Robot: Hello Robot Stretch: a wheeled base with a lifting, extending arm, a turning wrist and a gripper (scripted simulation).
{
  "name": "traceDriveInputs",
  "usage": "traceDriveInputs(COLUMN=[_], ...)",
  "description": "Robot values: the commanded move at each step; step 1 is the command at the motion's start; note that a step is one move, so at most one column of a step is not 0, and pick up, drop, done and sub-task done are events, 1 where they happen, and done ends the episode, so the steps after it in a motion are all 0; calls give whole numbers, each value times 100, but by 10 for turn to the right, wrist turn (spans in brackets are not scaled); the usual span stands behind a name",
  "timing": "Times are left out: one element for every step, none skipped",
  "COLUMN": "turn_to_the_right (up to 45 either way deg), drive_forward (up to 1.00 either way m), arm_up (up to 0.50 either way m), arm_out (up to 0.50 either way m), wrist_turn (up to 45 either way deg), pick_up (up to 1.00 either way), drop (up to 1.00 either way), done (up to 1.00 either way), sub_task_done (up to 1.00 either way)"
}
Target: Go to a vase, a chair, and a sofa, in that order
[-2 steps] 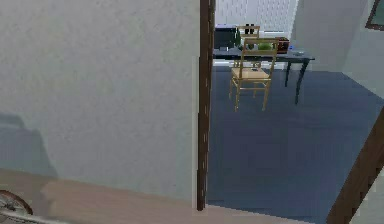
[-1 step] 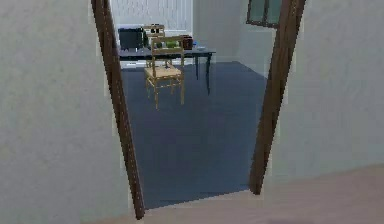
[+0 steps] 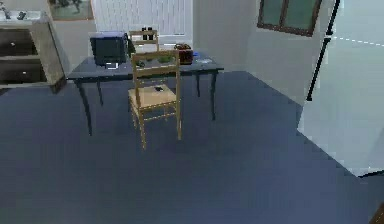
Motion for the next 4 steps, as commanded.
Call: traceDriveInputs(turn_to_the_right=[-180, 0, 120, 0], drive_forward=[0, 95, 0, 0], arm_up=[0, 0, 0, 0], arm_out=[0, 0, 0, 0], wrist_turn=[0, 0, 0, 0], pick_up=[0, 0, 0, 0], drop=[0, 0, 0, 0], done=[0, 0, 0, 0], sub_task_done=[0, 0, 0, 100])
